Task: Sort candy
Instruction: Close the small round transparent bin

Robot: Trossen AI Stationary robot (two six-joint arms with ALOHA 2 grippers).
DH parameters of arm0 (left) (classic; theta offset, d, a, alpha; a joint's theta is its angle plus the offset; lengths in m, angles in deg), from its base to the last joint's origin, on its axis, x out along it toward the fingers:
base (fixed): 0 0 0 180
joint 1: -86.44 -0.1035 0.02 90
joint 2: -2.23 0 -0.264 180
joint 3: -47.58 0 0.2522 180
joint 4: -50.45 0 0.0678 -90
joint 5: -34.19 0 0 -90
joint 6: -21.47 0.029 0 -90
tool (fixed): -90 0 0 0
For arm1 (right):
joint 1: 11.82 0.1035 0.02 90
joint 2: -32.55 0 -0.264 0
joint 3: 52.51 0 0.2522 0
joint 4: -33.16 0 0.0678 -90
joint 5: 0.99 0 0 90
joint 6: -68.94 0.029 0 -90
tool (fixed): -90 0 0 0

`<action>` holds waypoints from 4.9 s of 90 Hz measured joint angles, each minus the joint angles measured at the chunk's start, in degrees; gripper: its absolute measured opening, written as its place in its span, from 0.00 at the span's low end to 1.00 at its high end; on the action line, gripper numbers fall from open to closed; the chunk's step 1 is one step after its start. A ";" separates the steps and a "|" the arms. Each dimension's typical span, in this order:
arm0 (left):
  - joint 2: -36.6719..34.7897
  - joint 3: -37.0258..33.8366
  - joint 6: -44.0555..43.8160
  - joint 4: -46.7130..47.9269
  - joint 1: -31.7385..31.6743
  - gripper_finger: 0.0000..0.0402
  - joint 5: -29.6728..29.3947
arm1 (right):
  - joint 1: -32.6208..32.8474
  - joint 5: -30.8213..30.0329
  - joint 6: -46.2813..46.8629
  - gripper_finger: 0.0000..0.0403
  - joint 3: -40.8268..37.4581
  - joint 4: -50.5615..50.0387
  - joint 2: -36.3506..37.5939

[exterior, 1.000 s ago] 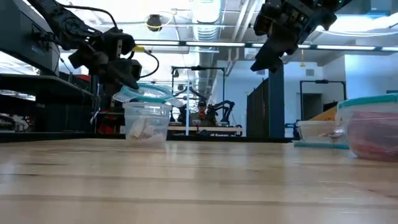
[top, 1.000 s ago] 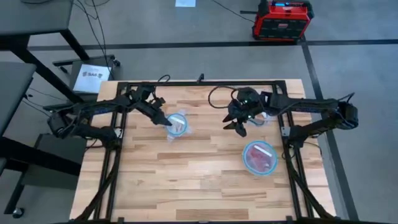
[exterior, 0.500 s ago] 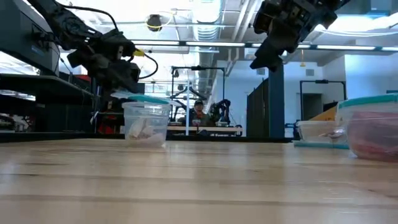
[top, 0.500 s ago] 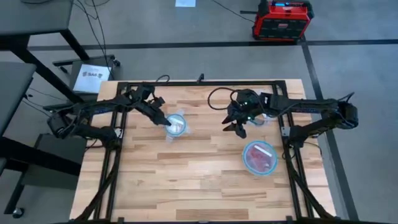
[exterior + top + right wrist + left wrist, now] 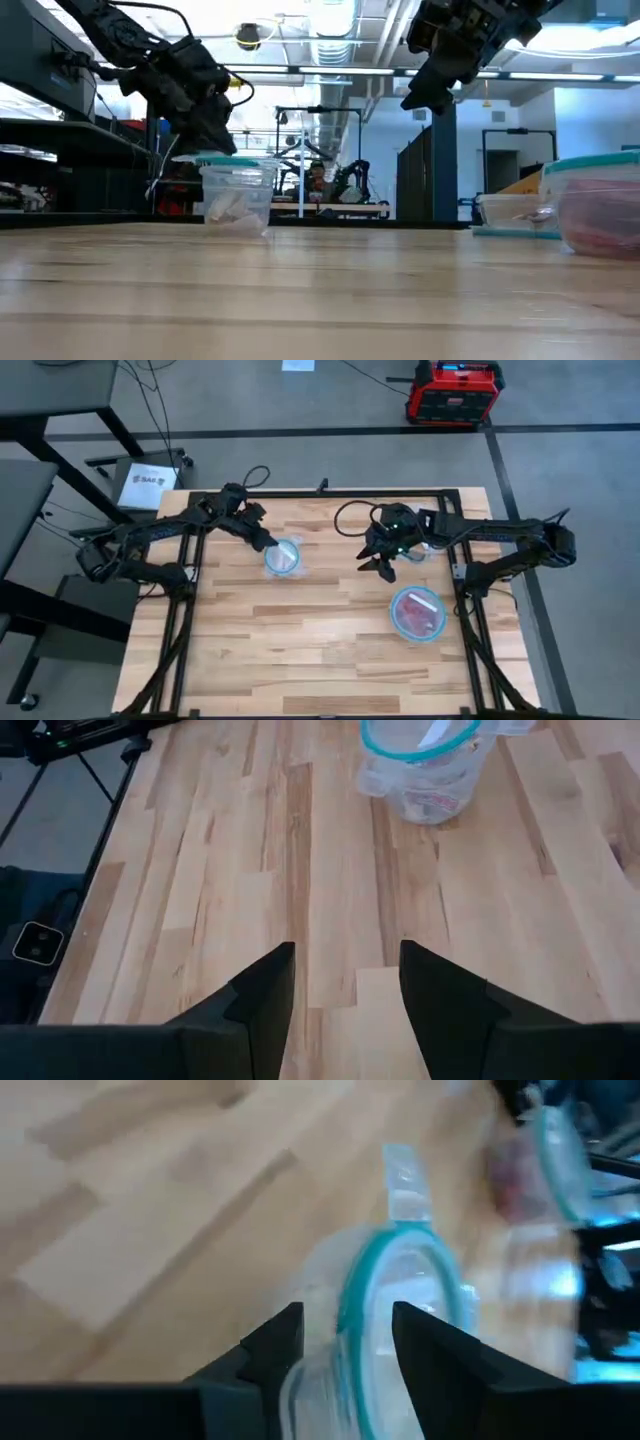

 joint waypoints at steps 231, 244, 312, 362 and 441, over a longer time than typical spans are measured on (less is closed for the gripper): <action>-0.23 7.82 19.00 6.79 28.84 0.35 -28.41 | 5.09 -4.74 3.55 0.41 -9.14 46.23 -23.23; -4.71 7.82 18.02 12.79 31.81 0.35 -34.38 | 5.93 -4.74 3.63 0.41 -9.14 46.34 -23.21; -18.46 -21.17 8.26 -14.27 39.03 0.35 -46.73 | 6.31 -7.80 1.45 0.41 -4.92 60.58 -28.09; -13.42 -22.10 20.88 -22.44 39.08 0.35 -32.59 | 3.58 -9.10 -2.76 0.36 15.91 36.28 -36.79; -8.10 -22.10 22.43 -26.60 38.90 0.35 -32.71 | 6.78 -9.51 0.91 0.00 18.55 36.11 -45.29</action>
